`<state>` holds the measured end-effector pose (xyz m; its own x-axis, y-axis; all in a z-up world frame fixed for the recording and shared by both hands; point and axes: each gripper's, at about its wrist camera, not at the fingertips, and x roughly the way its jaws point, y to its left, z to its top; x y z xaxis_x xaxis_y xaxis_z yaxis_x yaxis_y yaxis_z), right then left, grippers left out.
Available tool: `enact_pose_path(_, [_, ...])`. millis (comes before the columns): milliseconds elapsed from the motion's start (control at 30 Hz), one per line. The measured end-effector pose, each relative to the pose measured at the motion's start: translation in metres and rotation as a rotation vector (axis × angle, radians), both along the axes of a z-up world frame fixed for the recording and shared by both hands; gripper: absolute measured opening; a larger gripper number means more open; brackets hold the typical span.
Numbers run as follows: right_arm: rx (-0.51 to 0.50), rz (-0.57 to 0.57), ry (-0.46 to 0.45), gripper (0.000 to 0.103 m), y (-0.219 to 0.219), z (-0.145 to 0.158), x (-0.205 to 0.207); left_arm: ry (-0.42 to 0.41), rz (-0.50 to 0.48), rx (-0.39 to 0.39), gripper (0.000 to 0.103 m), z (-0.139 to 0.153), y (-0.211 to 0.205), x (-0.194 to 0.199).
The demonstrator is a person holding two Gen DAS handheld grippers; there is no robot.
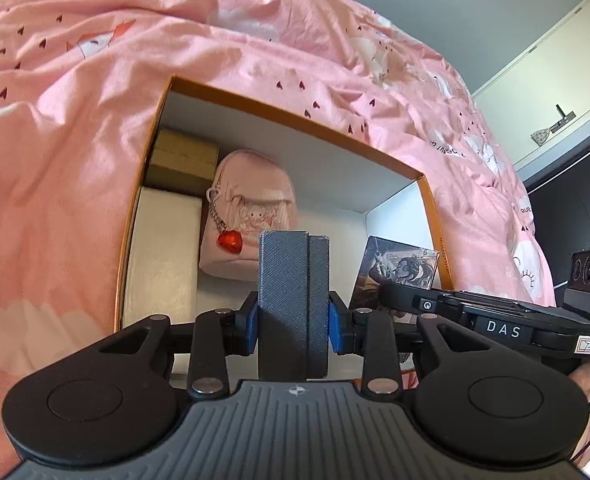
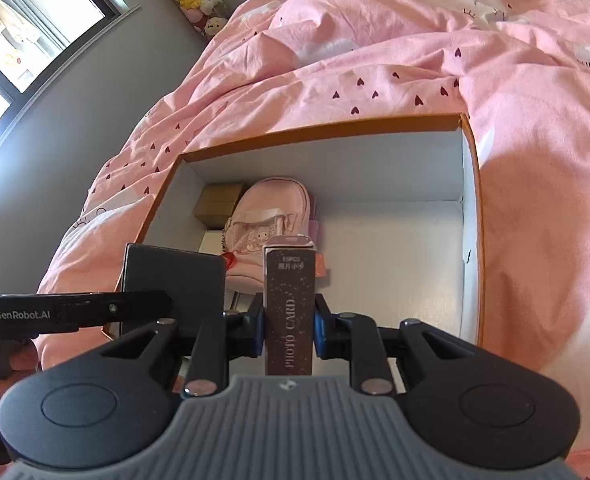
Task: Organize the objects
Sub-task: 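Carry black box with left gripper while right gripper carries PHOTO CARD box over shoebox, then lower the PHOTO CARD box into the shoebox and open the right gripper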
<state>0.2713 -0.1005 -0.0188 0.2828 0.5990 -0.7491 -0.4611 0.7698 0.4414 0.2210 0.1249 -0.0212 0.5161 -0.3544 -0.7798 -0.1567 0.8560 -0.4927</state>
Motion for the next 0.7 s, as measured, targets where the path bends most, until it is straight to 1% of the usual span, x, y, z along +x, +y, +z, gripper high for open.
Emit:
enact_pose_path(67, [-0.003, 0.0, 0.014, 0.024, 0.002, -0.007, 0.004, 0.031, 0.006, -0.028, 0.037, -0.009, 0.002, 0.005])
enact_pose_path(133, [-0.007, 0.006, 0.041, 0.024, 0.004, -0.014, 0.009, 0.049, 0.011, -0.03, 0.037, -0.015, 0.003, 0.008])
enact_pose_path(233, [-0.02, 0.023, 0.12, 0.024, 0.009, -0.028, 0.02, 0.066, 0.01, -0.021, 0.037, -0.017, 0.005, 0.011])
enact_pose_path(300, [-0.032, 0.043, 0.161, 0.024, 0.015, -0.037, 0.025, 0.07, 0.005, -0.015, 0.037, -0.015, 0.006, 0.012])
enact_pose_path(433, [-0.041, 0.067, 0.249, 0.024, 0.028, -0.052, 0.032, 0.061, -0.001, 0.024, 0.037, -0.006, 0.006, 0.012])
enact_pose_path(600, [-0.069, 0.074, 0.318, 0.024, 0.038, -0.067, 0.037, 0.051, -0.008, 0.035, 0.037, 0.0, 0.009, 0.011])
enact_pose_path(700, [-0.079, 0.065, 0.384, 0.024, 0.039, -0.074, 0.045, 0.053, -0.005, 0.035, 0.037, 0.0, 0.011, 0.013])
